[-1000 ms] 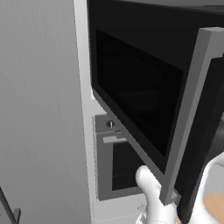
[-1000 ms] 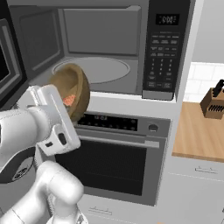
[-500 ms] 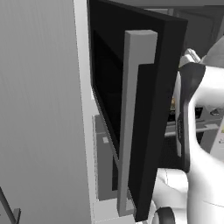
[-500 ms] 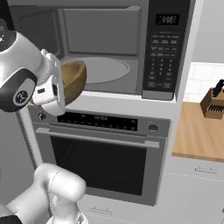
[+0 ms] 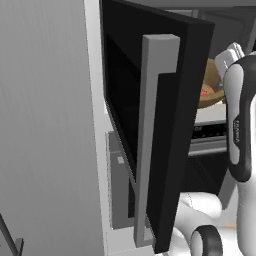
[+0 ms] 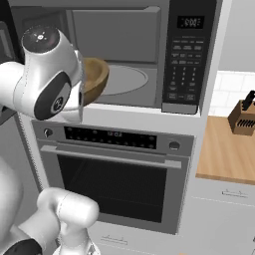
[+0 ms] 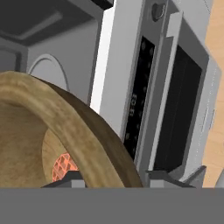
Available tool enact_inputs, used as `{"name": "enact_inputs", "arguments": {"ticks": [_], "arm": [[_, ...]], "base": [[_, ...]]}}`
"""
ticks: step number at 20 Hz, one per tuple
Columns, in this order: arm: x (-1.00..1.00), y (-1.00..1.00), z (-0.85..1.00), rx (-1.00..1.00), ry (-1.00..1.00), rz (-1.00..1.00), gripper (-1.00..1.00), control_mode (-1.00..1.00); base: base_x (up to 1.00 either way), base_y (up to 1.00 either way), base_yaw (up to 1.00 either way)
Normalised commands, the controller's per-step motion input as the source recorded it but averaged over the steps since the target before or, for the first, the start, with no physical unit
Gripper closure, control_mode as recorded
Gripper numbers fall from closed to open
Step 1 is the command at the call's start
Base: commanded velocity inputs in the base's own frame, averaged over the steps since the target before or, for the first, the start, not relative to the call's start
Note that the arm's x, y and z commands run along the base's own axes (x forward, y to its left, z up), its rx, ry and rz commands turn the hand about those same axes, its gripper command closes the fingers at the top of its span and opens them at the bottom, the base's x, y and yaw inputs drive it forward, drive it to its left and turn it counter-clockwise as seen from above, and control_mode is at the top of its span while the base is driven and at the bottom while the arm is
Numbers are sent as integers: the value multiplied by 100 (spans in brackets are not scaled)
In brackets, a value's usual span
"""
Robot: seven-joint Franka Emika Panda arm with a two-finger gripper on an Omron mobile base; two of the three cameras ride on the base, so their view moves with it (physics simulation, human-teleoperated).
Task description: Open the microwave, place the bowl with waffle inside the microwave, then close the microwave door and turn it on.
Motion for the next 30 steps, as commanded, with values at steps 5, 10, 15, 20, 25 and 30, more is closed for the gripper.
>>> {"name": "enact_inputs", "arguments": {"ticks": [5, 10, 15, 20, 25, 30], "arm": [[88, 39, 0, 2, 0, -17, 100, -100], [100, 21, 0, 0, 3, -8, 100, -100], [100, 0, -1, 9, 13, -3, 100, -100], [100, 0, -24, 14, 16, 0, 100, -100], [100, 0, -25, 1, 1, 0, 100, -100], [14, 0, -5, 0, 0, 0, -100, -100]], "base": [[0, 0, 0], [0, 0, 0], [0, 0, 0], [0, 0, 0], [0, 0, 0], [0, 0, 0]]}}
